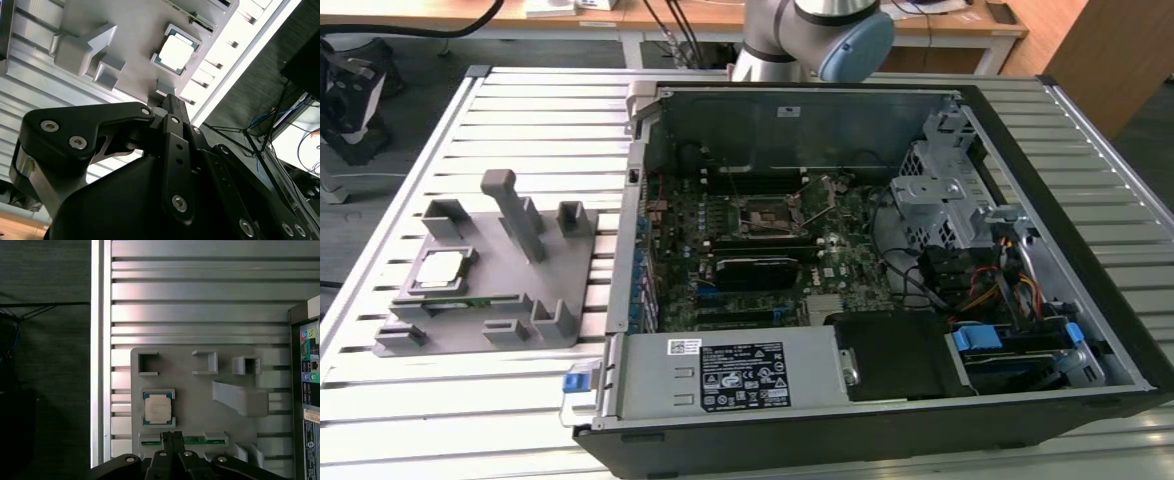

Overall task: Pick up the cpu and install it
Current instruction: 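Reach for the cpu, then pick up the cpu and move it towards the insertion slot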

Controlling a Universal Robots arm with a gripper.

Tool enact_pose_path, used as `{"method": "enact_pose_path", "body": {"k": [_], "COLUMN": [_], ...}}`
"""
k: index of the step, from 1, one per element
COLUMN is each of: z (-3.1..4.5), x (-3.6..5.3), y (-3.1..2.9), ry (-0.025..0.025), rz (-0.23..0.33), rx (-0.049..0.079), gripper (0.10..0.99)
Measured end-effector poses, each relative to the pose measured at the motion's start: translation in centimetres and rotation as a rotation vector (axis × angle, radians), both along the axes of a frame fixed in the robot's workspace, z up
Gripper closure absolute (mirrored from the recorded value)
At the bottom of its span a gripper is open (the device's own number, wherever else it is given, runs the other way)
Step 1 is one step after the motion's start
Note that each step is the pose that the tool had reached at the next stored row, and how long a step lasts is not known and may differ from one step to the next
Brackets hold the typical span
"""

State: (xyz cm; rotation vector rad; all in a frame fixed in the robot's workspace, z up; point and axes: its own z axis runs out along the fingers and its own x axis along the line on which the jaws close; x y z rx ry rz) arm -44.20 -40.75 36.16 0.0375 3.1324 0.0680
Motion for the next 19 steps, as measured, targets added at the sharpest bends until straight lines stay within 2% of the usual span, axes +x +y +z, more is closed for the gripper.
{"method": "enact_pose_path", "body": {"k": [4, 10, 19], "z": [-0.11, -0.42, -1.13], "x": [-0.18, -0.19, -0.18], "y": [0.0, -0.1, -0.19], "ry": [0.0012, 0.0112, 0.0116], "rz": [0.0, 0.0, 0.002], "rx": [0.0, 0.0, 0.005], "gripper": [0.98, 0.98, 0.98]}}
